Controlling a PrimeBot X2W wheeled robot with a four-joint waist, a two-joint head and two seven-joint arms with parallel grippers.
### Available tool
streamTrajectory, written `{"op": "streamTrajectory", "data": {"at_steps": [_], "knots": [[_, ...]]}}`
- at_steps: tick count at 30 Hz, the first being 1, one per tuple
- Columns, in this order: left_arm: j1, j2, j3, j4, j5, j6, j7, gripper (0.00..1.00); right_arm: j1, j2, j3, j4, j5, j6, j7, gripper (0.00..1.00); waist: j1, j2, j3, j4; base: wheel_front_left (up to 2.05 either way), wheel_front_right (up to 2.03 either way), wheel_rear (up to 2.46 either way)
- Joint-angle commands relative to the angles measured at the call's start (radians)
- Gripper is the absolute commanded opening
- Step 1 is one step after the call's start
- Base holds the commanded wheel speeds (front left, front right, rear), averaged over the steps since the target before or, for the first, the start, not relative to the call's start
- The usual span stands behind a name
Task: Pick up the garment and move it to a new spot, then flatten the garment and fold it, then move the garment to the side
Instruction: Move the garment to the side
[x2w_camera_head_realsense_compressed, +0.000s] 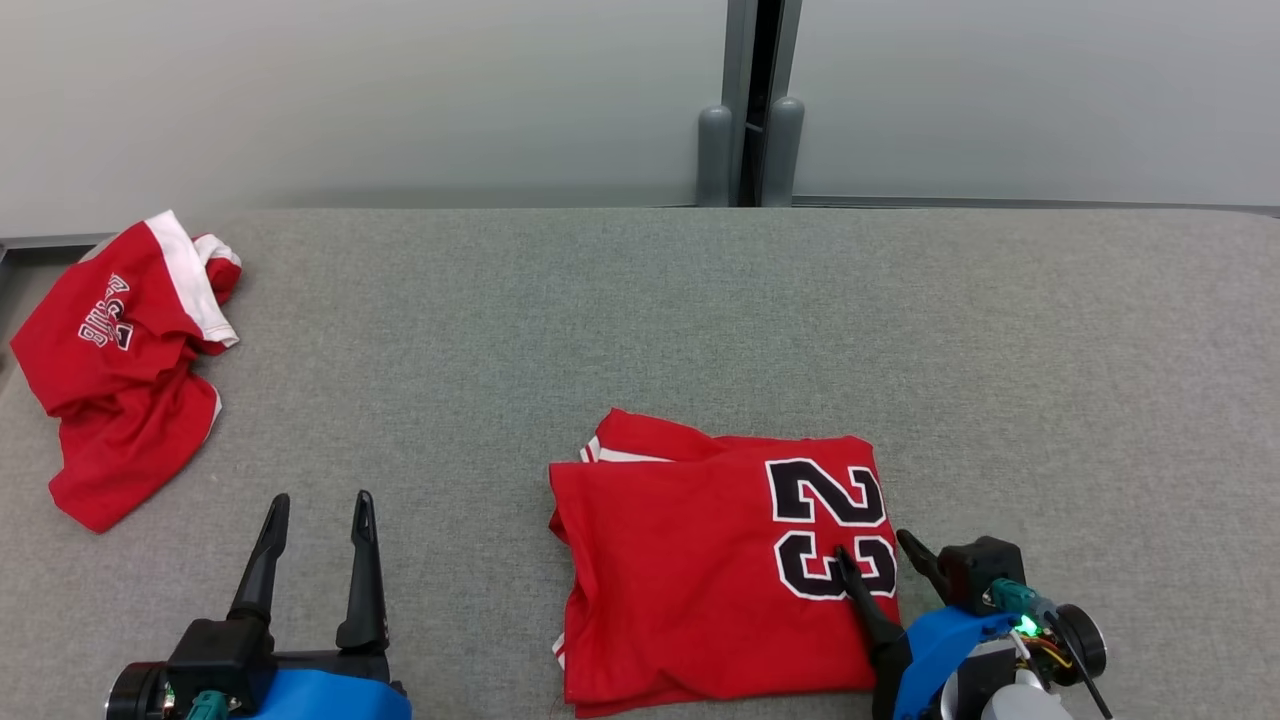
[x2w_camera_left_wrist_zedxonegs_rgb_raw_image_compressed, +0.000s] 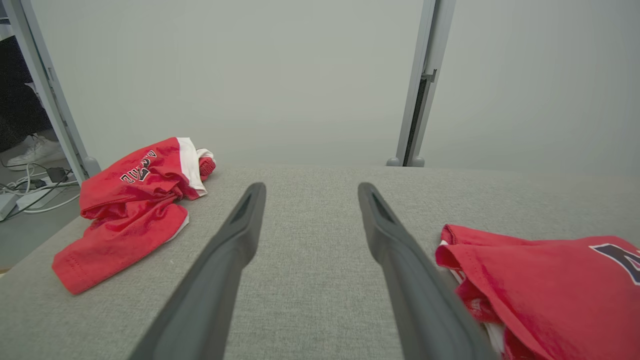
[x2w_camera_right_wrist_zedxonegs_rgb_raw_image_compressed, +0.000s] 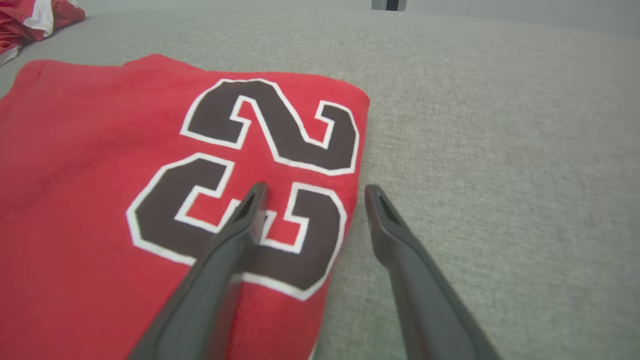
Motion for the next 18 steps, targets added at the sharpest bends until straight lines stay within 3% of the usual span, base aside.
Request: {"op": "streamTrajectory", "data": {"at_steps": [1,11,12,13,14,18], "knots": [[-0.012,0.003,-0.002,-0.001,-0.001,0.003,-0.003,1.00,-0.017,0.000,0.002,0.023,0.001,0.000,0.003,1.00,-0.0001,-0.0001,0.009,0.008,0.00,0.00,0.00],[-0.024,0.003,-0.008,-0.001,-0.007,0.010,-0.003,1.00,-0.034,0.015,0.046,0.147,0.033,0.000,0.000,1.00,-0.0001,-0.0001,0.023,0.015,0.00,0.00,0.00],[-0.025,0.003,-0.007,-0.003,-0.008,0.012,-0.003,1.00,-0.035,0.018,0.055,0.156,0.045,0.000,0.003,0.60,-0.0001,-0.0001,0.024,0.014,0.00,0.00,0.00],[-0.026,0.003,-0.007,-0.004,-0.009,0.010,-0.003,1.00,-0.038,0.021,0.065,0.161,0.059,0.001,-0.001,0.26,-0.0001,-0.0001,0.025,0.013,0.00,0.00,0.00],[-0.028,0.003,-0.008,-0.004,-0.010,0.011,-0.003,1.00,-0.044,0.023,0.069,0.160,0.070,0.001,-0.010,0.00,-0.0001,-0.0001,0.027,0.012,0.00,0.00,0.00],[-0.035,0.003,-0.006,-0.012,-0.010,0.016,-0.003,1.00,-0.089,0.000,0.053,0.164,0.079,-0.001,-0.044,0.00,-0.0001,-0.0001,0.045,-0.001,0.00,0.00,0.00]]}}
